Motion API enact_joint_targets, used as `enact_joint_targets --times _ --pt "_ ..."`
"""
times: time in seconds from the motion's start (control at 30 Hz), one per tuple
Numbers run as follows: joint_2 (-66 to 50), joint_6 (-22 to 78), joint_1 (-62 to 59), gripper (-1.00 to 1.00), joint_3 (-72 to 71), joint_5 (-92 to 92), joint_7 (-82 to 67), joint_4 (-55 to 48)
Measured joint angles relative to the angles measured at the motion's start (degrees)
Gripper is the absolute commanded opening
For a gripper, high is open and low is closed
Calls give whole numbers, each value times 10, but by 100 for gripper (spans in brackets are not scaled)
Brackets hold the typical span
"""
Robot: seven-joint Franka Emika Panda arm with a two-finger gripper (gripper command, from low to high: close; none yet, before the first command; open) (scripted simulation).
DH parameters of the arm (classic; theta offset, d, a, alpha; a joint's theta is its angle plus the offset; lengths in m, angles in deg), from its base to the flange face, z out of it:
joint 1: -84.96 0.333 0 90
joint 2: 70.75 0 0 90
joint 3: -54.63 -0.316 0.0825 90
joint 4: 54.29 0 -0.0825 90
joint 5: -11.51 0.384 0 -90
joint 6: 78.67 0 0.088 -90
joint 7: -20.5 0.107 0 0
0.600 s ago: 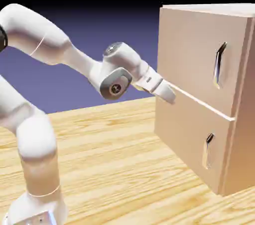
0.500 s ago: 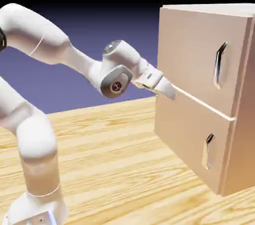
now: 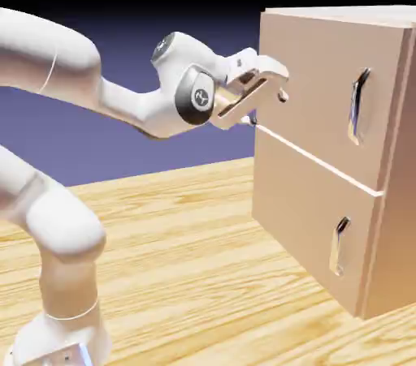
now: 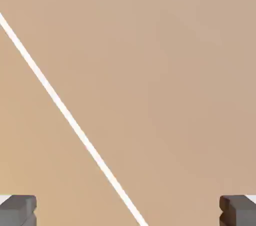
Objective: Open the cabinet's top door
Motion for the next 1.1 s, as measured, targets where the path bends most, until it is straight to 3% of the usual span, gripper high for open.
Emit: enact_joint_targets --times 1.1 --pt "153 65 335 0 357 -822 -398 -156"
